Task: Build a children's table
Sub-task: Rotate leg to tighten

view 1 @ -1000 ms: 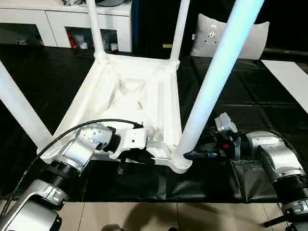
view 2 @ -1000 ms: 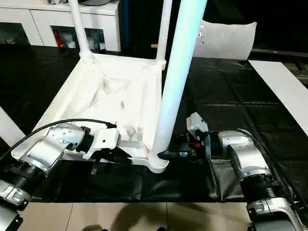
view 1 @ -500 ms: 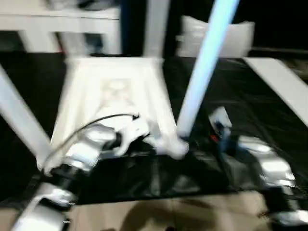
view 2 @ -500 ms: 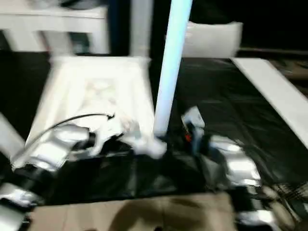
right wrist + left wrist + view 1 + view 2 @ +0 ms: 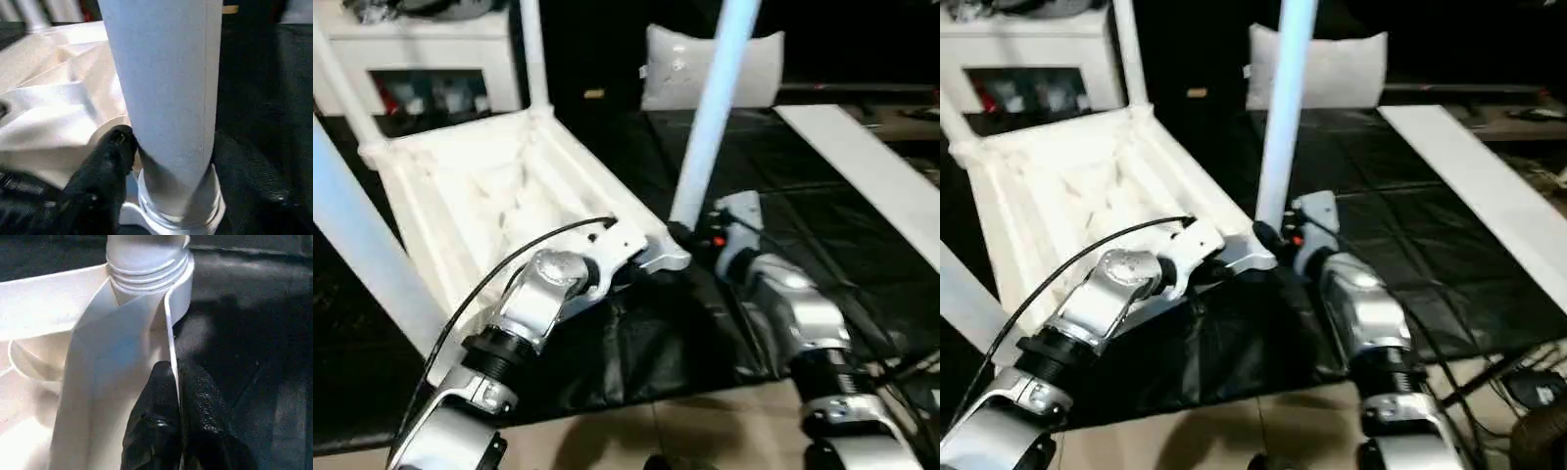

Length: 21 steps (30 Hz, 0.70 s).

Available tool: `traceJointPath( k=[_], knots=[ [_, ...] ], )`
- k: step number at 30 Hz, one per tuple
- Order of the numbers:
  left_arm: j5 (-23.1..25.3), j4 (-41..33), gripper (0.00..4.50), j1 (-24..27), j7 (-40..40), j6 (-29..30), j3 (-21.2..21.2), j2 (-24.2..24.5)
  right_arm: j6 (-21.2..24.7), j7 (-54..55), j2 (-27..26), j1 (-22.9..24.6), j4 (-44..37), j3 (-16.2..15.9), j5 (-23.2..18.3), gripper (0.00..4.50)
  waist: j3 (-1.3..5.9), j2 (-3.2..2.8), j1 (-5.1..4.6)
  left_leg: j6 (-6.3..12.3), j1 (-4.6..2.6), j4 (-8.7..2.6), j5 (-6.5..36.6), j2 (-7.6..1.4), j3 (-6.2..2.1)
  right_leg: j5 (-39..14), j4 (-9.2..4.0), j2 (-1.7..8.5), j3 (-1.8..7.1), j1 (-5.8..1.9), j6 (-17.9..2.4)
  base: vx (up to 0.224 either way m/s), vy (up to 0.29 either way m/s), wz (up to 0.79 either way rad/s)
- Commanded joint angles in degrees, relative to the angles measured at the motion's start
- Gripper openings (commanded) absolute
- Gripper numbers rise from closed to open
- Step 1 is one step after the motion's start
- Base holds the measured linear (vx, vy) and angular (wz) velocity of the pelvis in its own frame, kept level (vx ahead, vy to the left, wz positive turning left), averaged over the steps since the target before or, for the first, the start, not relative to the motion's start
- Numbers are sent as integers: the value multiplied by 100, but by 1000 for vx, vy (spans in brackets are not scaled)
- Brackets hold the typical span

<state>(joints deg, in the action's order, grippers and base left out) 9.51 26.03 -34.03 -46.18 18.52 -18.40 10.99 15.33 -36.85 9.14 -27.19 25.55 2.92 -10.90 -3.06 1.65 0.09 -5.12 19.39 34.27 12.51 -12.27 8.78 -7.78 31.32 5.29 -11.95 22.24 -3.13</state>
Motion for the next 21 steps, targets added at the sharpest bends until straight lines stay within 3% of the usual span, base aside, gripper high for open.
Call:
traceJointPath(
  k=[1,3,4,6,8,12,13,17,20,21],
  knots=[
    [21,-55,0,-124,-189,-436,-166,62,-30,-537,120,104,-153,-141,-141,310,451,-21,93,520,57,-345,508,-186,-27,-1642,-291,465,478,-345,-479,51,-19,5],
    [-20,-16,0,-81,-280,-472,-146,162,-133,-936,411,205,-252,-193,-179,318,506,-9,158,622,110,-300,74,-170,-27,-1079,-160,462,515,-367,-648,0,0,0],
    [-84,-6,0,-27,-483,-673,-159,267,-168,-1301,644,271,-330,-204,-255,330,497,-9,216,748,130,-279,-83,-166,-10,-866,-124,450,523,-360,-709,0,0,0],
    [-156,21,0,41,-746,-1041,-194,403,59,-1845,925,347,-506,-254,-429,352,459,-3,300,825,114,-292,57,-161,16,-1092,-162,451,524,-345,-677,0,0,0],
    [-270,42,0,110,-1116,-1394,-249,534,14,-2315,1194,435,-678,-399,-438,352,454,-2,358,767,110,-294,211,-153,21,-1426,-214,444,506,-356,-549,0,0,0],
    [-338,137,0,132,-1661,-1691,-373,789,-155,-2927,1554,457,-677,-558,-428,352,407,-9,399,495,41,-331,705,-168,27,-2191,-320,438,489,-295,-338,0,0,0],
    [-412,154,0,130,-1982,-1860,-417,918,-201,-3182,1658,417,-622,-611,-439,352,403,23,397,448,31,-331,795,-156,38,-2353,-352,434,482,-292,-278,0,0,0],
    [-559,240,0,86,-2579,-2144,-463,1097,-289,-3581,1803,334,-541,-768,-437,352,404,10,455,407,33,-336,799,-160,24,-2497,-358,441,479,-294,-196,0,0,0],
    [-608,278,0,32,-2955,-2285,-562,1204,-301,-3842,1856,287,-500,-915,-413,352,408,24,517,392,2,-343,754,-183,32,-2381,-332,444,494,-272,-254,0,0,0],
    [-615,278,0,21,-3047,-2323,-595,1231,-308,-3896,1864,274,-482,-955,-402,352,414,34,527,391,23,-347,710,-189,31,-2319,-311,452,504,-294,-274,0,0,0]
  ],
)
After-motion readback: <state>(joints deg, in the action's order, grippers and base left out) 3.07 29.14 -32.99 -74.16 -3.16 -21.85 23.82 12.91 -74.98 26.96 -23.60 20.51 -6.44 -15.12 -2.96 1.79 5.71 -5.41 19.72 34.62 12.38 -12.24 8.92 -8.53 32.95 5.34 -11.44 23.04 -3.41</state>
